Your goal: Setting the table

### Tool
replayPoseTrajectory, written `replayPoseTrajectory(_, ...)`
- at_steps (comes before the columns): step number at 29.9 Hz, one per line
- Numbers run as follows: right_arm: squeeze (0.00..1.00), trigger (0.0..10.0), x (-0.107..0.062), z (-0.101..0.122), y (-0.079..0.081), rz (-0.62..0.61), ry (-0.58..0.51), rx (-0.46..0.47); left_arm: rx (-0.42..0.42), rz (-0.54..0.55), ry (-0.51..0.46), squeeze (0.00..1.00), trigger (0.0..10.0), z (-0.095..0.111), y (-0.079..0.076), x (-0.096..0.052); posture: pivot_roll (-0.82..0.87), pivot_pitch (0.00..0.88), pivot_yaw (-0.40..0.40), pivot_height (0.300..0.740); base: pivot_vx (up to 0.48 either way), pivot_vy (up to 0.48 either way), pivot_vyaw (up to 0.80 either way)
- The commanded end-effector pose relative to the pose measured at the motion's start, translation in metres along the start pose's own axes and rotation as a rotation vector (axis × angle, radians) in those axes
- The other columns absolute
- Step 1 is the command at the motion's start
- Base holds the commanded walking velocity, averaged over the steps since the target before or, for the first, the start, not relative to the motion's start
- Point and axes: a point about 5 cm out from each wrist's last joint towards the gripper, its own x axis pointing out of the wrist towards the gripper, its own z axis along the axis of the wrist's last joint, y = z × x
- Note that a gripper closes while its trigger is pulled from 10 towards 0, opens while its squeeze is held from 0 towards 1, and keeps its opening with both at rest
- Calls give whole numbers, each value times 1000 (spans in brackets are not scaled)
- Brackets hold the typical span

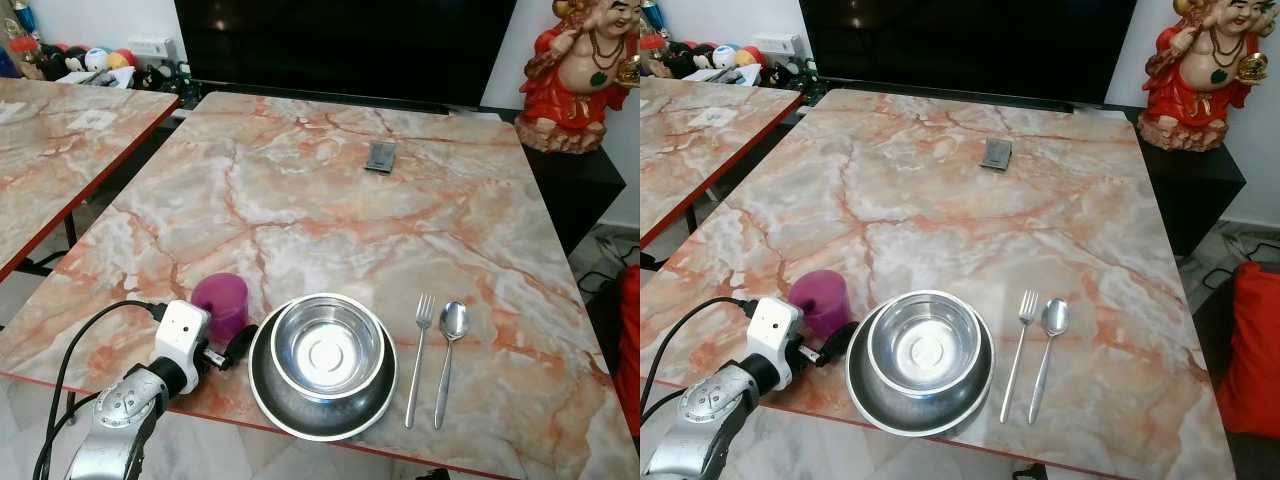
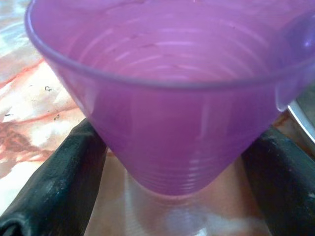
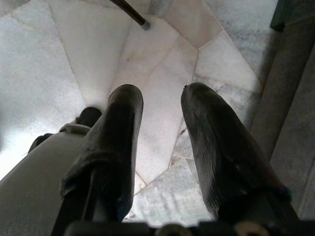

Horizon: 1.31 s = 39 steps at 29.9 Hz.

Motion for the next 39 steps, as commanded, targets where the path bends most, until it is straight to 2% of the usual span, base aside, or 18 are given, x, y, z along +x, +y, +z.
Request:
replayPoseTrajectory(1, 0, 10000, -1, -5, 0, 1, 18, -3, 14, 8, 0, 965, 10000, 1, 2, -3, 43, 117, -23, 740, 0, 0, 0)
replayPoseTrajectory(2, 0, 10000, -1, -5, 0, 2, 18, -3, 20, 10, -1, 957, 10000, 1, 2, -4, 43, 117, -23, 740, 0, 0, 0)
replayPoseTrajectory(3, 0, 10000, -1, -5, 0, 2, 18, -3, 21, 14, -2, 580, 10000, 1, 2, -5, 43, 117, -23, 740, 0, 0, 0)
replayPoseTrajectory(4, 0, 10000, -1, -5, 0, 2, 18, -3, 23, 17, -4, 580, 10000, 2, 2, -6, 43, 117, -23, 740, 0, 0, 0)
replayPoseTrajectory(5, 0, 10000, -1, -5, 0, 2, 18, -3, 25, 18, -6, 0, 10000, 2, 2, -8, 43, 117, -23, 740, 0, 0, 0)
replayPoseTrajectory(10, 0, 10000, -1, -4, -1, 4, 18, -7, 37, 32, -15, 0, 10000, 1, 0, -22, 51, 117, -25, 740, 0, 0, 0)
replayPoseTrajectory(22, 0, 10000, -1, -4, -1, 5, 18, -10, 64, 59, -6, 0, 10000, 0, -4, -46, 57, 114, -26, 740, 0, 0, 0)
replayPoseTrajectory(25, 0, 10000, 0, -4, -1, 7, 18, -14, 45, 116, -18, 0, 10000, 0, -2, -64, 64, 113, -28, 740, 0, 0, 0)
replayPoseTrajectory(27, 0, 10000, 0, -4, -1, 8, 18, -15, 43, 138, -16, 0, 10000, -1, -1, -70, 64, 112, -28, 740, 0, 0, 0)
replayPoseTrajectory(29, 0, 10000, 0, -4, -1, 8, 18, -16, 37, 193, -1, 0, 10000, -6, 1, -84, 67, 111, -28, 740, 0, 0, 0)
replayPoseTrajectory(30, 0, 10000, 0, -4, -1, 8, 18, -16, 37, 193, -1, 0, 10000, -6, 1, -84, 67, 111, -28, 740, 0, 0, 0)
replayPoseTrajectory(31, 0, 10000, 0, -4, -2, 9, 18, -17, 45, 248, 14, 0, 10000, -11, 2, -97, 72, 112, -29, 740, 0, 0, 0)
replayPoseTrajectory(32, 0, 10000, 0, -4, -2, 9, 18, -18, 47, 265, 18, 0, 10000, -13, 2, -102, 72, 112, -29, 740, 0, 0, 0)
replayPoseTrajectory(33, 0, 10000, 0, -3, -2, 11, 18, -21, 49, 331, 39, 0, 10000, -20, 3, -117, 79, 112, -31, 740, 0, 0, 0)
replayPoseTrajectory(37, 0, 10000, 0, -2, -1, 16, 17, -28, 37, 393, 92, 0, 10000, -32, 1, -139, 89, 110, -34, 740, 0, 0, 0)
replayPoseTrajectory(39, 0, 10000, 0, -2, -1, 18, 17, -29, 35, 478, 138, 0, 10000, -43, 6, -152, 89, 108, -32, 740, 0, 0, 0)
